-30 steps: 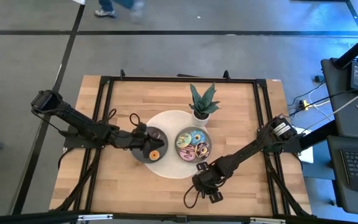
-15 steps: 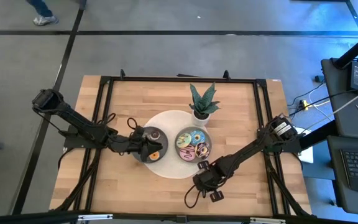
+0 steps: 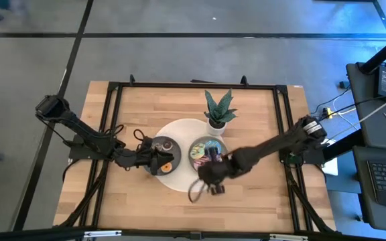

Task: Pick & Place donuts
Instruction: Put the small blue doughnut on the dark gray plate

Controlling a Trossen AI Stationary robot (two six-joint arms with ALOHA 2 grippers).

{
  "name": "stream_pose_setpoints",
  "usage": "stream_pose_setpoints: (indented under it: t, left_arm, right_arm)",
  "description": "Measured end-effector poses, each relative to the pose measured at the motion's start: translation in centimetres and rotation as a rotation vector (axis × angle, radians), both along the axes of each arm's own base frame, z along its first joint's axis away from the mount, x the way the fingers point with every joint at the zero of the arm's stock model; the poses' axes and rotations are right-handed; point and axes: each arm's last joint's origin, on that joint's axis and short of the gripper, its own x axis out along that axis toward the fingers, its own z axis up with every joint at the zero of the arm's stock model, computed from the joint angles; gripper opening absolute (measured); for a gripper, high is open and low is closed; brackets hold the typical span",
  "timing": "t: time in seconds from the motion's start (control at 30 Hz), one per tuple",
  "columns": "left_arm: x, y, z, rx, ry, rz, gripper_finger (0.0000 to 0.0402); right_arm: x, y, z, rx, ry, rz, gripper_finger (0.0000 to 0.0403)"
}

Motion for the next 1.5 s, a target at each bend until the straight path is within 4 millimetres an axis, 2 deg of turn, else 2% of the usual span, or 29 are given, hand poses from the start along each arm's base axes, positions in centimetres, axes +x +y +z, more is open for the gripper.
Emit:
stream_pose_setpoints:
  t: [0.13,0.23,0.4,0.6,0.73,0.97,1.17,1.3,1.5]
  left_arm:
    - [-0.1,0.0,0.0,-0.045,-0.014,0.035,0.0128]
    - [-0.1,0.2,0.0,-0.066,-0.030,0.098,0.0128]
    - [-0.2,0.6,0.1,-0.022,-0.047,0.222,0.0128]
    - [-0.3,0.9,0.2,0.010,-0.066,0.339,0.0128]
    - [-0.1,1.4,0.3,0.003,-0.076,0.375,0.0131]
    - [0.3,2.5,0.6,0.032,-0.089,0.432,0.0193]
    - [0.7,3.0,0.6,0.033,-0.074,0.370,0.0242]
    - [0.9,2.8,0.8,0.003,-0.089,0.293,0.0246]
    - [0.9,2.8,0.9,-0.002,-0.099,0.294,0.0245]
  right_arm:
    - [2.1,-2.7,4.6,-0.100,-0.169,-0.152,0.0049]
    - [3.3,-4.7,7.7,-0.095,-0.287,-0.239,0.0049]
    - [4.2,-7.5,9.4,-0.089,-0.351,-0.326,0.0049]
    - [4.9,-9.9,8.9,-0.059,-0.357,-0.439,0.0049]
    - [5.8,-10.4,8.2,-0.040,-0.365,-0.446,0.0049]
    - [7.3,-10.9,5.9,-0.044,-0.324,-0.452,0.0049]
    - [7.8,-11.7,5.6,-0.023,-0.332,-0.461,0.0049]
    - [8.1,-12.1,5.9,-0.009,-0.374,-0.466,0.0049]
    - [8.3,-12.1,5.9,0.031,-0.377,-0.443,0.0049]
